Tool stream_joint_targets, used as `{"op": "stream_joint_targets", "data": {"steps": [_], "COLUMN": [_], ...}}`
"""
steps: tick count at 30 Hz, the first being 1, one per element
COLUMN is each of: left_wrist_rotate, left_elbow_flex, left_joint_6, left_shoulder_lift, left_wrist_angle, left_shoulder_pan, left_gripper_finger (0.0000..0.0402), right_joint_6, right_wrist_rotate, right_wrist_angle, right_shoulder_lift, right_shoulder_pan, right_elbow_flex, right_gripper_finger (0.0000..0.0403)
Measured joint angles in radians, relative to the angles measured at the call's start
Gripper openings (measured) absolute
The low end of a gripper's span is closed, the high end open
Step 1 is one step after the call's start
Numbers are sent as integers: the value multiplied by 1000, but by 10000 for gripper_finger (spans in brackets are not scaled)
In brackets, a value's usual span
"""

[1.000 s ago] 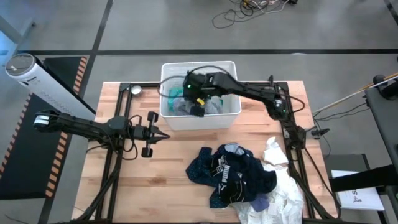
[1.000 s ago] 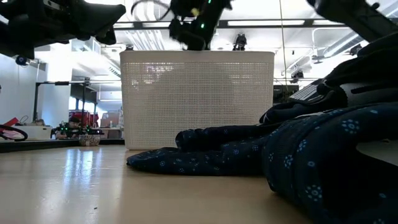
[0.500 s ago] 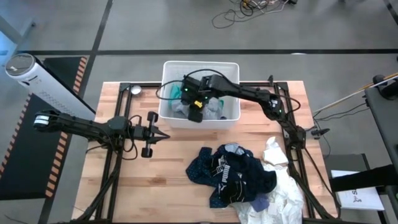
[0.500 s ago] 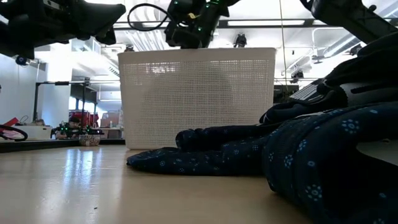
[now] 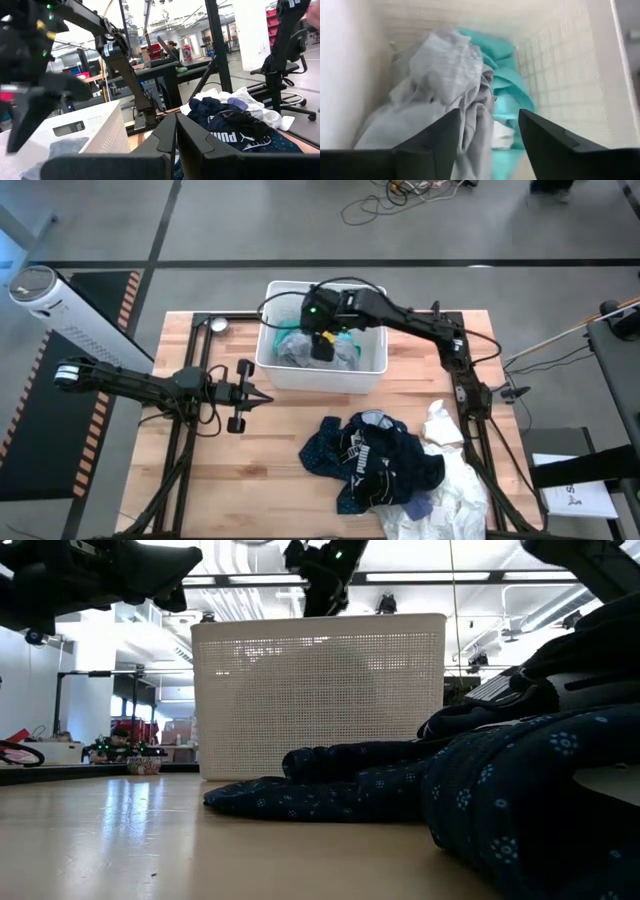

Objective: Sort clothes
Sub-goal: Put the gray shorts into the laundry organizer

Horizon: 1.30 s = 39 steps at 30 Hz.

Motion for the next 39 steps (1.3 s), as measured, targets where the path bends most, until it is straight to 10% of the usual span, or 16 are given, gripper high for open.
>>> {"op": "stream_joint_targets", "data": {"steps": [6, 15, 39], "left_wrist_rotate": [0, 0, 0], "left_elbow_flex": [0, 0, 0], "left_joint_6": [0, -7, -11], "left_shoulder_lift": [0, 0, 0], "left_wrist_angle": [1, -1, -6], "left_shoulder_pan": [0, 0, 0], "left_gripper_finger": [0, 0, 0], "right_joint_6": [-296, -352, -362], "right_wrist_rotate": [-59, -199, -300], "right_wrist_angle": [-69, -64, -59], "right_shoulder_lift": [-78, -53, 121], "right_shoulder_pan": [-13, -78, -146], "right_elbow_flex": [0, -9, -161], "right_gripper_finger": [176, 9, 0]}}
